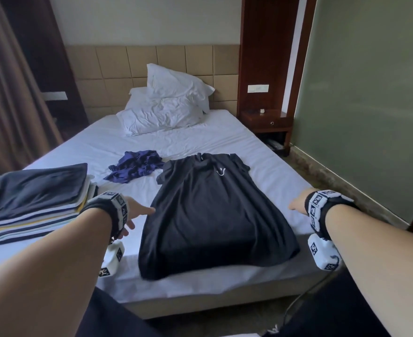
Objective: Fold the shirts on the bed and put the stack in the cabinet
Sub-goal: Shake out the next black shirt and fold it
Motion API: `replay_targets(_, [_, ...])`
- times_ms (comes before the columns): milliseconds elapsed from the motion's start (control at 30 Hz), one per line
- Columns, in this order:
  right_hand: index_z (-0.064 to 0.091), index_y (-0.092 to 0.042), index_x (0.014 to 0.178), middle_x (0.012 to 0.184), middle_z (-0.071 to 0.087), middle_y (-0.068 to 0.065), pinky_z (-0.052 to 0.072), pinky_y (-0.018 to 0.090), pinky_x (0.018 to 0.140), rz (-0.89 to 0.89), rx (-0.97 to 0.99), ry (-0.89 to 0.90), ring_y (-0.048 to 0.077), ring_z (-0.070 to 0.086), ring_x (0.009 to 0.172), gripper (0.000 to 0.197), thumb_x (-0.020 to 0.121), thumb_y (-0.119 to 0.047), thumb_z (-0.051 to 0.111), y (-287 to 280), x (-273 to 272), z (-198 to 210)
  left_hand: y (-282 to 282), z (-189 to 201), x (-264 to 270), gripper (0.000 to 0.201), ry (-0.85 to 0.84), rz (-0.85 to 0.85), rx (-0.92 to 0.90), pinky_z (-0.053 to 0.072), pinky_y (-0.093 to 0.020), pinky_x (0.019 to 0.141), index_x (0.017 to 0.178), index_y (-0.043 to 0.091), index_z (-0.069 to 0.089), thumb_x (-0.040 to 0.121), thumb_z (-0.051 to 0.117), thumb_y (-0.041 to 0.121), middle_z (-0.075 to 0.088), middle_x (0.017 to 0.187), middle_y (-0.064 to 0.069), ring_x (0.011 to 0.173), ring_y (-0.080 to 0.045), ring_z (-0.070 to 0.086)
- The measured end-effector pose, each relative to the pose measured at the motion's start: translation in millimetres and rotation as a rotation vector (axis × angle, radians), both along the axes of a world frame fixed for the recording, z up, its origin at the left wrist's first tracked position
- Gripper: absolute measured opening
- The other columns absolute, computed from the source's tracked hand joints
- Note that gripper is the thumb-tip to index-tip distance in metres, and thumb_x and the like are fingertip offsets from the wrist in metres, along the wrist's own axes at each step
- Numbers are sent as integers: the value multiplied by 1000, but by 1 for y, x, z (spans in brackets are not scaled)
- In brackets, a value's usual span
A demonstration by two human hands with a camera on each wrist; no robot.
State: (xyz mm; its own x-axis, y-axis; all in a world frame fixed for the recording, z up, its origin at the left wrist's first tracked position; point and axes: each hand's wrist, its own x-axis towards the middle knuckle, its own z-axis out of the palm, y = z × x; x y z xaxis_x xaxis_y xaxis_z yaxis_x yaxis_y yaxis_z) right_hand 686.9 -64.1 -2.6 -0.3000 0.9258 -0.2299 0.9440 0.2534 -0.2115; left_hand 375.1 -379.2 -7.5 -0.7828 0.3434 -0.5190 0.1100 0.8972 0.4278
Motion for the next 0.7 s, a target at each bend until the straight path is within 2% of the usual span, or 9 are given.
replay_targets(100, [62, -4, 119, 114, 63, 12, 51, 39, 100, -1, -56, 133, 28, 62, 105, 38, 95, -34, 64, 23, -9, 3, 24, 7, -10, 55, 30, 60, 219, 52, -41, 84, 122, -2, 51, 99, 61, 47, 65, 111, -12, 89, -31, 58])
replay_targets(200, [61, 4, 124, 107, 57, 15, 52, 46, 100, 4, -91, 291, 30, 57, 98, 44, 90, -22, 71, 45, -28, -1, 59, 13, -18, 28, 36, 58, 333, 46, -36, 75, 102, 13, 52, 103, 57, 41, 61, 102, -12, 84, -28, 54])
replay_targets(300, [59, 2, 109, 108, 66, 19, 54, 41, 93, -54, -122, 258, 36, 66, 101, 36, 93, -29, 67, 63, -46, -9, 102, 3, -45, 39, 141, -30, 348, 59, -44, 83, 95, 10, 64, 97, 61, 49, 72, 98, -17, 86, -35, 70])
replay_targets(400, [58, 3, 91, 90, 70, 21, 57, 43, 80, -111, -171, 344, 38, 70, 85, 30, 91, -27, 66, 91, -65, -26, 152, -15, -73, 39, 203, -92, 344, 60, -55, 86, 84, 12, 64, 93, 64, 50, 75, 96, -21, 90, -39, 73])
replay_targets(467, [62, 2, 96, 86, 70, 21, 58, 45, 74, -152, -218, 386, 38, 71, 76, 29, 90, -27, 65, 112, -78, -38, 183, -9, -66, 42, 271, -125, 338, 61, -48, 79, 76, 16, 59, 90, 64, 55, 70, 79, -13, 74, -33, 69])
replay_targets(533, [61, 0, 112, 87, 69, 20, 57, 44, 70, -178, -262, 444, 35, 69, 69, 32, 89, -23, 63, 135, -96, -52, 216, -12, -72, 41, 356, -176, 256, 48, -31, 62, 74, 22, 56, 91, 59, 59, 56, 64, -2, 60, -24, 55])
replay_targets(600, [55, 6, 127, 81, 62, 19, 47, 38, 62, -203, -333, 480, 31, 57, 63, 44, 89, -16, 59, 158, -116, -66, 254, -24, -83, 40, 368, -242, 215, 41, -30, 63, 88, 21, 63, 94, 56, 59, 65, 79, -3, 77, -26, 62])
replay_targets(633, [51, 11, 129, 78, 57, 18, 43, 36, 60, -209, -362, 487, 30, 52, 64, 47, 90, -16, 59, 169, -128, -73, 274, -36, -92, 44, 336, -259, 218, 46, -31, 74, 108, 21, 66, 94, 56, 60, 72, 103, -5, 96, -27, 66])
replay_targets(700, [52, 17, 121, 79, 53, 15, 40, 34, 59, -203, -392, 495, 27, 48, 68, 45, 92, -17, 59, 193, -154, -87, 312, -58, -107, 64, 303, -287, 202, 44, -34, 104, 145, 19, 50, 96, 56, 59, 58, 142, -6, 130, -28, 55])
